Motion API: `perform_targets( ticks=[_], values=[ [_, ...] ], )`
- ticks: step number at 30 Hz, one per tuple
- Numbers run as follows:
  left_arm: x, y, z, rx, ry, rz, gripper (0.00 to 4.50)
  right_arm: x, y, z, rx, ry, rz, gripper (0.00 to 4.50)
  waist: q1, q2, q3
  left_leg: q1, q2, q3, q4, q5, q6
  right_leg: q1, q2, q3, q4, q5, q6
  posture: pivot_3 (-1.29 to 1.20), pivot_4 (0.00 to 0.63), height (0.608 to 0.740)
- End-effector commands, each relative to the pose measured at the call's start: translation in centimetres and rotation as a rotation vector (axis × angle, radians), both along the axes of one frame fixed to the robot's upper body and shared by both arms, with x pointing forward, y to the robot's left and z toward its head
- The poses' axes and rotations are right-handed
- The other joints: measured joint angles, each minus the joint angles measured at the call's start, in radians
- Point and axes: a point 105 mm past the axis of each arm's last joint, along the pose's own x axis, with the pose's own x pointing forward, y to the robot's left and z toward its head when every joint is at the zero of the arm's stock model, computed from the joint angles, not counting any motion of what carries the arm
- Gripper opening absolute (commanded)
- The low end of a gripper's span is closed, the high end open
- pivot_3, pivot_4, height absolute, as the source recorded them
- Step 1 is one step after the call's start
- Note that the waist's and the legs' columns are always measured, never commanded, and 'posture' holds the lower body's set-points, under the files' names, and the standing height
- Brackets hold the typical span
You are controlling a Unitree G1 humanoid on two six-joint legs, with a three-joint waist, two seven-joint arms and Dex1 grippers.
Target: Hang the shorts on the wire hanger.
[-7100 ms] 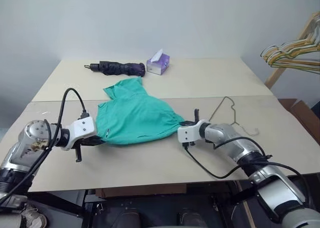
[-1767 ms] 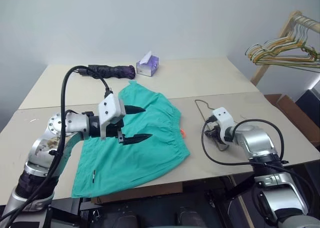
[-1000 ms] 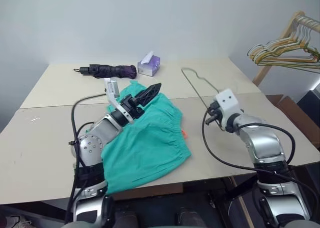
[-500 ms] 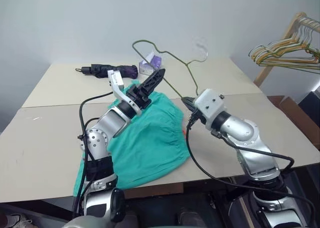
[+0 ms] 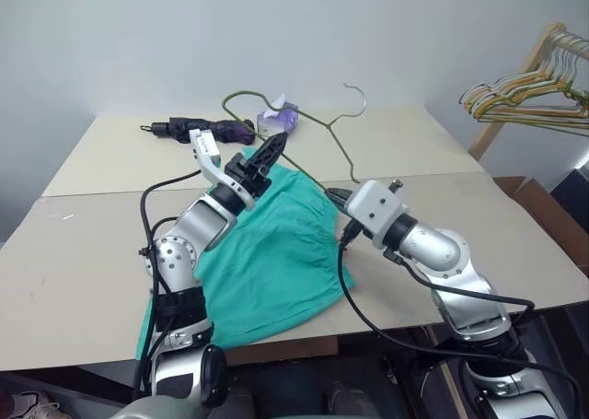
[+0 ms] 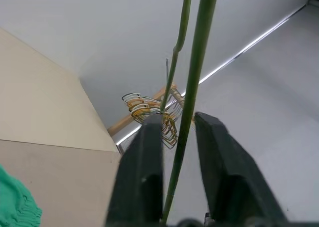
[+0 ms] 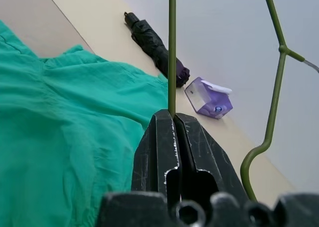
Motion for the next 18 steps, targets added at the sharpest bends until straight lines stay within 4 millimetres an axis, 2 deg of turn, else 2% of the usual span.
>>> perform_targets(
  ticks=[1, 9, 10, 13, 18],
  values=[
    [0.0, -0.3, 1.0, -0.011, -0.034, -0.009, 0.04, -0.3, 0.2, 0.8, -0.011, -0.060, 0.015, 0.00, 0.000, 0.000, 0.000, 0.000, 0.000, 0.000, 0.000, 0.000, 0.000, 0.000, 0.000, 0.000, 0.000, 0.000, 0.000, -0.01, 0.000, 0.740],
    [0.0, -0.6, 0.7, 0.061, -0.060, 0.006, 0.04, 0.0, 0.2, 0.4, -0.029, -0.074, -0.001, 0.00, 0.000, 0.000, 0.000, 0.000, 0.000, 0.000, 0.000, 0.000, 0.000, 0.000, 0.000, 0.000, 0.000, 0.000, 0.000, -0.01, 0.000, 0.740],
    [-0.1, -0.8, 0.7, 0.074, -0.069, -0.001, 0.00, 0.1, 0.1, 0.6, -0.026, -0.087, -0.007, 0.51, 0.000, 0.000, 0.000, 0.000, 0.000, 0.000, 0.000, 0.000, 0.000, 0.000, 0.000, 0.000, 0.000, 0.000, 0.000, -0.01, 0.000, 0.740],
    [-0.2, -0.6, 1.0, 0.020, -0.071, -0.023, 0.00, 0.3, 0.1, 1.2, -0.013, -0.107, -0.019, 1.34, -0.001, 0.000, 0.000, 0.000, 0.000, 0.000, 0.000, 0.000, 0.000, 0.000, 0.000, 0.000, 0.000, 0.000, 0.000, -0.01, 0.000, 0.740],
    [0.2, 0.2, 1.2, 0.067, -0.109, 0.017, 0.00, -0.2, 0.1, 1.8, -0.026, -0.127, 0.009, 2.95, -0.003, 0.000, 0.000, 0.000, 0.000, 0.000, 0.000, 0.000, 0.000, 0.000, 0.000, 0.000, -0.001, 0.000, 0.000, -0.01, 0.000, 0.740]
  ],
)
